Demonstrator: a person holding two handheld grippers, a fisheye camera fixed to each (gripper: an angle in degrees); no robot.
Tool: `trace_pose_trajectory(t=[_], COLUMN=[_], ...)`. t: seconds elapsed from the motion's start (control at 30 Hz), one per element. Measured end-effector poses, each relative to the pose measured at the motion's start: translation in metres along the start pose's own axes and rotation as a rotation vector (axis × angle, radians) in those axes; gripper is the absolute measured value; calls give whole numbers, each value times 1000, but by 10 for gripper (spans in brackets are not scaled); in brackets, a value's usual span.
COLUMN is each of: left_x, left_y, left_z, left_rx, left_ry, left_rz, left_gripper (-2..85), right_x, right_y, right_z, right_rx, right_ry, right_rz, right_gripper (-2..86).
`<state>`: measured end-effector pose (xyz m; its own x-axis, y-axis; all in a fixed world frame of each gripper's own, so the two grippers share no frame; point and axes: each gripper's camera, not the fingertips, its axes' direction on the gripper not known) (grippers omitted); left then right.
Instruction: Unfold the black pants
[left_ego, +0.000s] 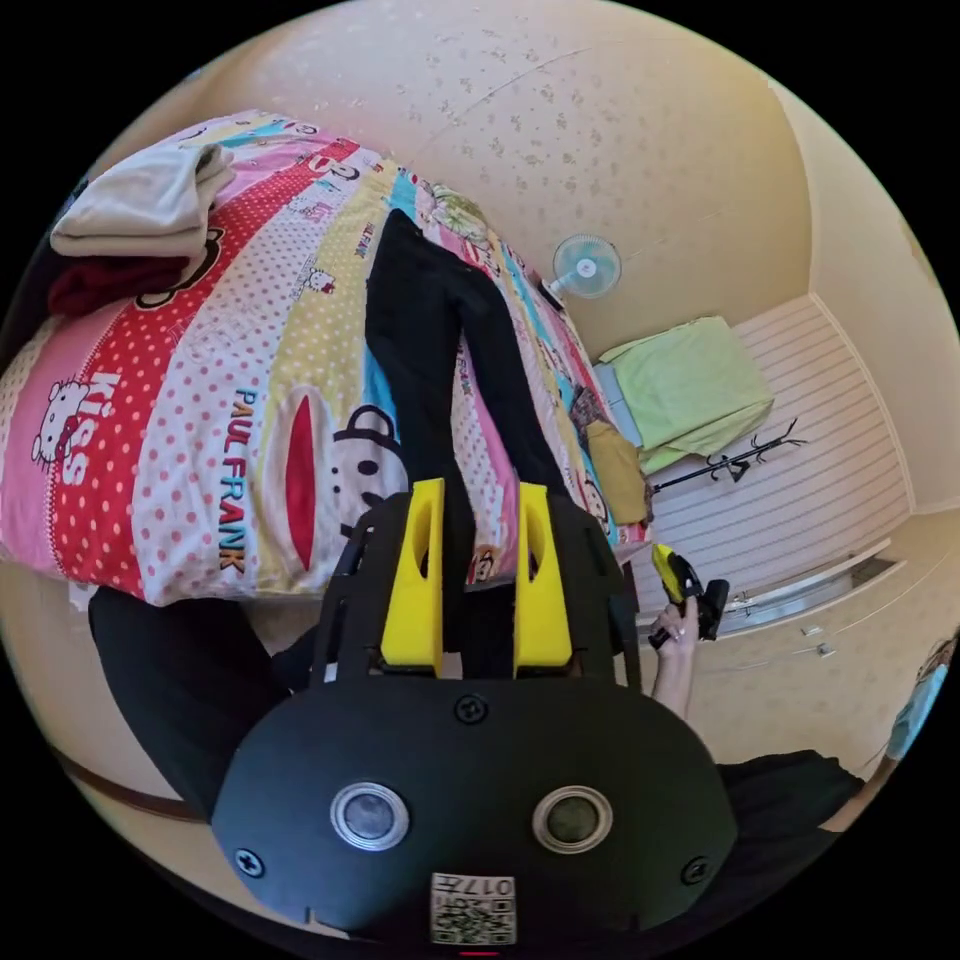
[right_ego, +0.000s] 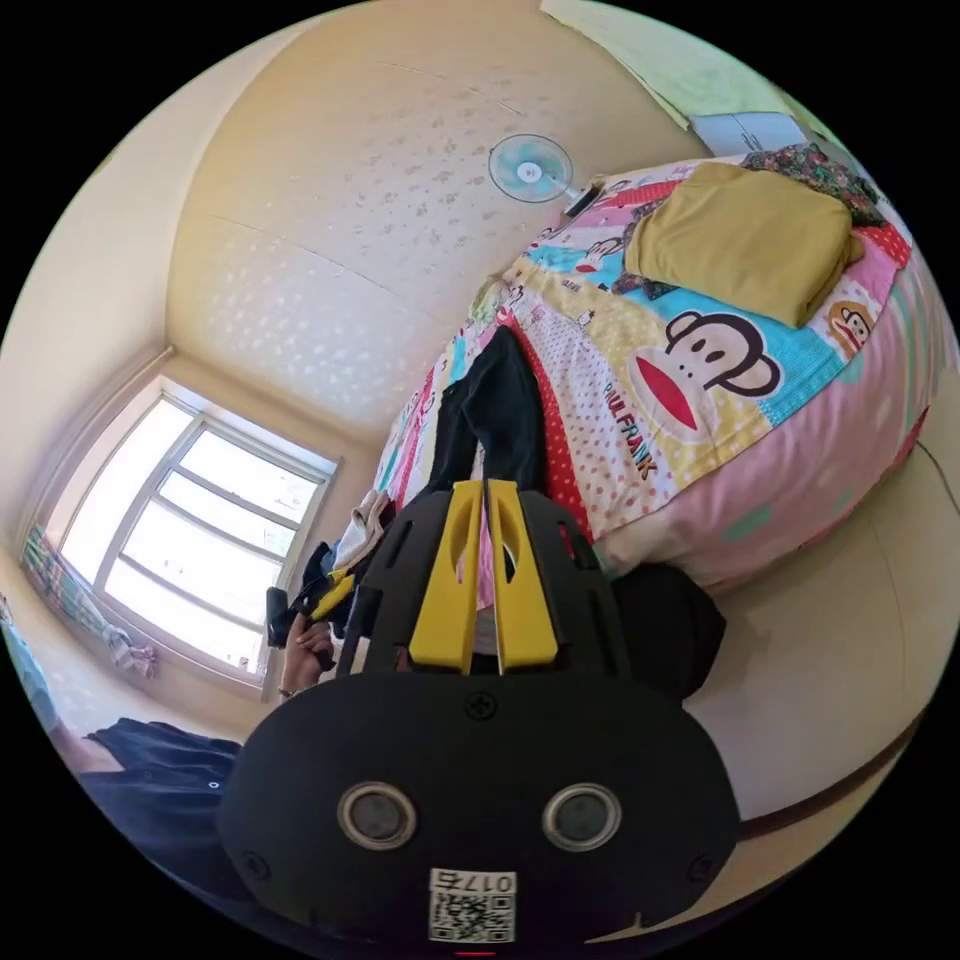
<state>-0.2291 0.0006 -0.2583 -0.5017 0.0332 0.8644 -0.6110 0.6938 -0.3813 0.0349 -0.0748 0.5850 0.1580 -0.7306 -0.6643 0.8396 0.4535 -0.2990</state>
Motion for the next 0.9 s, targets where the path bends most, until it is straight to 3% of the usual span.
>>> trace_pose_trajectory(t=[0.13,0.27,0.43,0.5,0.53,0.67,0.73,0.77,0.87,0.9], left_x=[-40,-47,-46,-47,-48,-46,-38,-36,-25,-20], left_y=[45,81,123,130,133,137,140,141,151,157], left_z=[31,38,43,39,34,9,-5,-7,-7,-4], left_rx=[-130,-181,-279,-276,-271,-235,-220,-219,-230,-242], left_ry=[-36,8,-44,-40,-28,76,97,90,37,36], left_rz=[-30,12,95,107,104,110,146,154,185,190], left_gripper=[118,118,122,122,121,116,115,115,125,128], right_x=[-12,10,51,61,62,58,82,102,149,152], right_y=[-7,-9,-16,-10,-9,-7,-5,-2,16,24], right_z=[30,21,5,-5,-10,-93,-111,-115,-121,-128], right_rx=[-125,-110,-357,-501,-522,-212,-157,-199,-332,-316], right_ry=[44,269,221,33,-38,-488,-551,-478,16,-41], right_rz=[-35,16,15,-39,-45,-43,72,144,276,231], right_gripper=[118,150,167,43,42,36,35,35,37,40])
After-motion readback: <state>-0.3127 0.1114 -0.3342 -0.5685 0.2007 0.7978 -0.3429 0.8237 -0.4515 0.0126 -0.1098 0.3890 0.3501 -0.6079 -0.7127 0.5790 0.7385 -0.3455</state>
